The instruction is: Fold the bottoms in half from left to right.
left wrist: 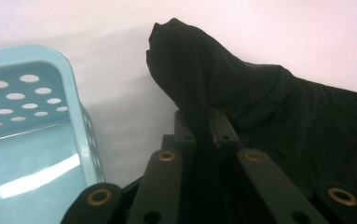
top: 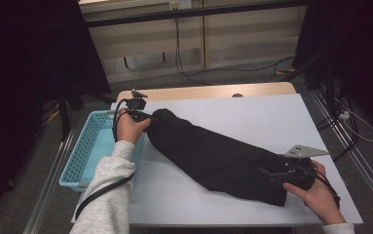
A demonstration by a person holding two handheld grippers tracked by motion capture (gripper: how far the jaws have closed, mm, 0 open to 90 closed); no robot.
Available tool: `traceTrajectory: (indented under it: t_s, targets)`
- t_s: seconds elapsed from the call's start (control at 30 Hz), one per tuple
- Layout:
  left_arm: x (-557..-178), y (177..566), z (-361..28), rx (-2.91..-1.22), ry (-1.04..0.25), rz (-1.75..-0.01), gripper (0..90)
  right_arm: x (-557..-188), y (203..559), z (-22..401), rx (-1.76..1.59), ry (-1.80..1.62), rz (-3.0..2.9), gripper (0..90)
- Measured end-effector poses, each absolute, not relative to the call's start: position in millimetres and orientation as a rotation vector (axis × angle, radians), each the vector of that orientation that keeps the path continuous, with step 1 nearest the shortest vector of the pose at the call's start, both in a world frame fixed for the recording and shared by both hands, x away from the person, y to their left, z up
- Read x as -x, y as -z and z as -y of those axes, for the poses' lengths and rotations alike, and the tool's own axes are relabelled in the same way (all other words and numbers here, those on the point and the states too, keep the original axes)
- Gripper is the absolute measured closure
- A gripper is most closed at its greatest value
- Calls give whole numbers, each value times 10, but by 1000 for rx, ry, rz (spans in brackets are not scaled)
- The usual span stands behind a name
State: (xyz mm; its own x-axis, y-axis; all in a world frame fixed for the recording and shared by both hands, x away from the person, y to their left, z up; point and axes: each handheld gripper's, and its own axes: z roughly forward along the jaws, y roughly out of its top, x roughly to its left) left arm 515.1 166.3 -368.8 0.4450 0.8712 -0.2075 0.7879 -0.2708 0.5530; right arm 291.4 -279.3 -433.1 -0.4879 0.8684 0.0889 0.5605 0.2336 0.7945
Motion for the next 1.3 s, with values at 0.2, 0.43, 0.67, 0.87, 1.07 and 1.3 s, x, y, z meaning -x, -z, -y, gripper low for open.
traceTrajectory:
  t_s: [0.2, 0.43, 0.67, 0.87, 1.07, 1.3]
  targets:
    - [-5160, 3657, -1690, -2095, -199, -1388, 845, -2919, 4337, 2786, -1316, -1136, -2147, 150]
    - [-5171, 3618, -1749, -2087, -216, -1402, 845, -2915, 4330, 2793, -1316, -1138, -2141, 150]
    - [-5103, 3588, -1637, -2100, -216, -1345, 844, -2917, 4328, 2783, -1313, -1138, -2144, 150]
    - [-5019, 3616, -1482, -2119, -202, -1289, 843, -2912, 4323, 2777, -1313, -1136, -2144, 150]
    - [-4926, 3655, -1344, -2136, -191, -1236, 842, -2912, 4328, 2773, -1307, -1136, -2146, 150]
    - [-4811, 3791, -1187, -2155, -155, -1181, 841, -2909, 4325, 2770, -1308, -1137, -2146, 149]
